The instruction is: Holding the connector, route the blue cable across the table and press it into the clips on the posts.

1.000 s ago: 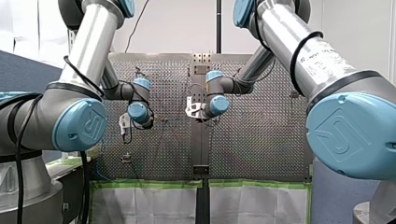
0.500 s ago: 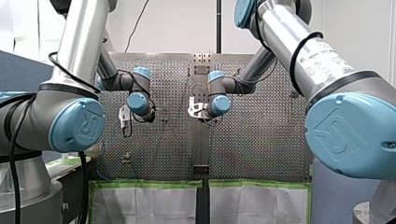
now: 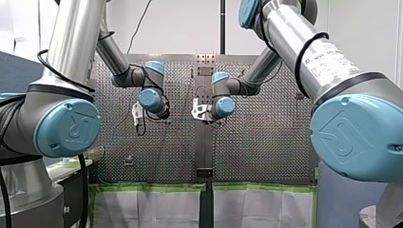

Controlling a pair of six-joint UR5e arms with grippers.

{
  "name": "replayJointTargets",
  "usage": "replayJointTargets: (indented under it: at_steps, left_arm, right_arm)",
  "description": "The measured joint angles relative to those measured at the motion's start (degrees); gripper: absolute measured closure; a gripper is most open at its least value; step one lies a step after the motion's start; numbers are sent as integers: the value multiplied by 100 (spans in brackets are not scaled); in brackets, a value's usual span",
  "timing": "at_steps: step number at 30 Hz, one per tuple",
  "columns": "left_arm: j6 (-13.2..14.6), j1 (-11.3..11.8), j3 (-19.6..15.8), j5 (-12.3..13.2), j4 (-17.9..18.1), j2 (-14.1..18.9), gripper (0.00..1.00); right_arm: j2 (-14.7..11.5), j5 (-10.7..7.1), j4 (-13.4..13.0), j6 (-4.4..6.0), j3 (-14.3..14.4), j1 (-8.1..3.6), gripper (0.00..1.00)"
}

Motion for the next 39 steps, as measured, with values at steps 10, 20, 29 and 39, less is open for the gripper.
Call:
replayJointTargets:
  at_steps: [10,20,29,39]
  left_arm:
    - [-81,-291,349,18,98,-457,0]
    - [-124,-210,763,-58,83,-647,0]
    - [-131,-282,955,51,42,-1084,0]
    - [-180,-312,1026,-59,195,-1204,0]
  right_arm:
    - [-4,-5,-4,2,0,-48,100]
    - [-7,-9,-8,-2,0,-72,100]
    - [-6,-9,-12,0,0,-103,100]
    - [-3,-47,-15,4,0,-119,100]
